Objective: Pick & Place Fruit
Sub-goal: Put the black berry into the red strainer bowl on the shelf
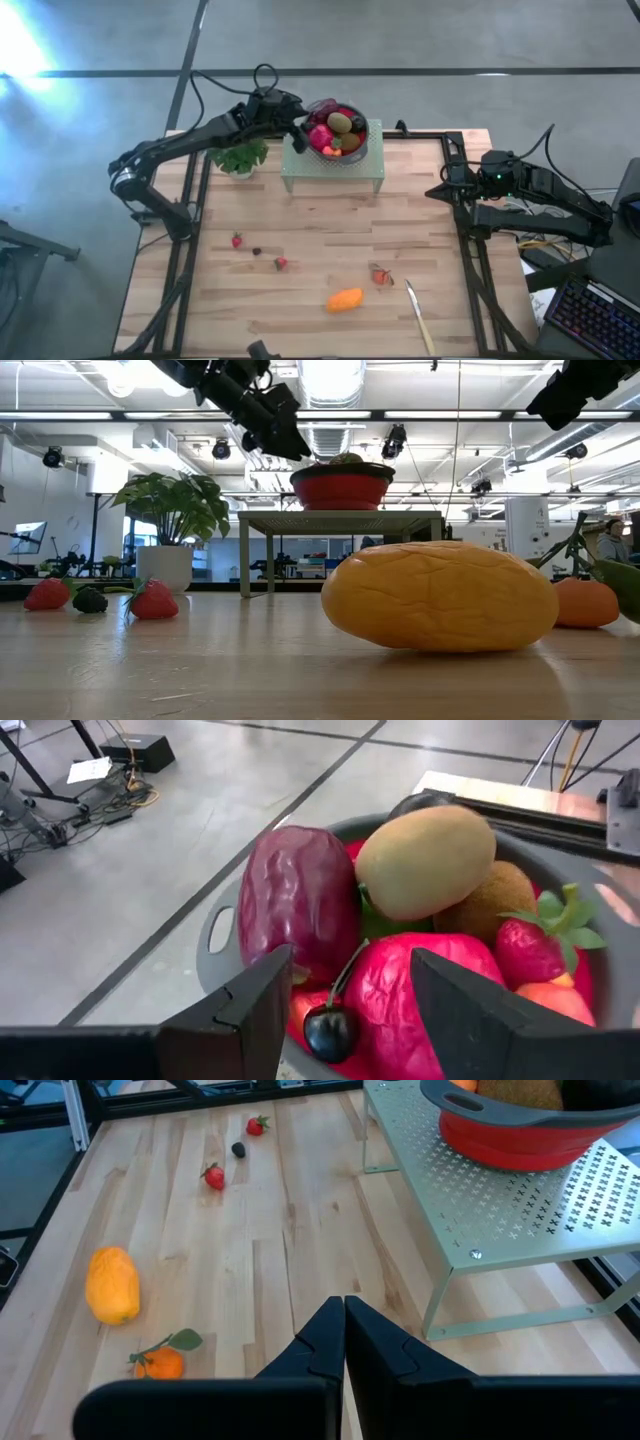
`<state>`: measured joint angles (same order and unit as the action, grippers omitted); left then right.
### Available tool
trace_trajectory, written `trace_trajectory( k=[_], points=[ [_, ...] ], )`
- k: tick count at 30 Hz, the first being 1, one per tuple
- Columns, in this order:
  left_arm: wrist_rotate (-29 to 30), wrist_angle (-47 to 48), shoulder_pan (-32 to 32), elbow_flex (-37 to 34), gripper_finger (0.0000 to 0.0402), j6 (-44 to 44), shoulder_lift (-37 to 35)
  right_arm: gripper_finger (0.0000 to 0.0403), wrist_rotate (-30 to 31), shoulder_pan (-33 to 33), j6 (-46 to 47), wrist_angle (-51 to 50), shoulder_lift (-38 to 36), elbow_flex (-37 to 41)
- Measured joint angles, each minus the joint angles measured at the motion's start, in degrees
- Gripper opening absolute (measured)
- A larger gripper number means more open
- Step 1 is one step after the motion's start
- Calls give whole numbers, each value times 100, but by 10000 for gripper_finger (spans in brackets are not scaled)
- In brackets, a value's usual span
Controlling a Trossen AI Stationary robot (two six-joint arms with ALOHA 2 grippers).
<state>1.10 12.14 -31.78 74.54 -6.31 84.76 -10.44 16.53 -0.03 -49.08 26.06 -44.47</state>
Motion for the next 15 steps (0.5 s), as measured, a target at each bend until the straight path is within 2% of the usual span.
trace_trajectory(
  k=[7,11,15],
  points=[
    [-52,501,66,0,209,302,-377,8,2,0,0,2,0,0],
    [-325,1201,228,0,208,121,-622,8,2,-2,0,1,0,0],
    [-355,2060,623,0,207,32,-834,8,1,-2,0,0,0,0]
  ],
)
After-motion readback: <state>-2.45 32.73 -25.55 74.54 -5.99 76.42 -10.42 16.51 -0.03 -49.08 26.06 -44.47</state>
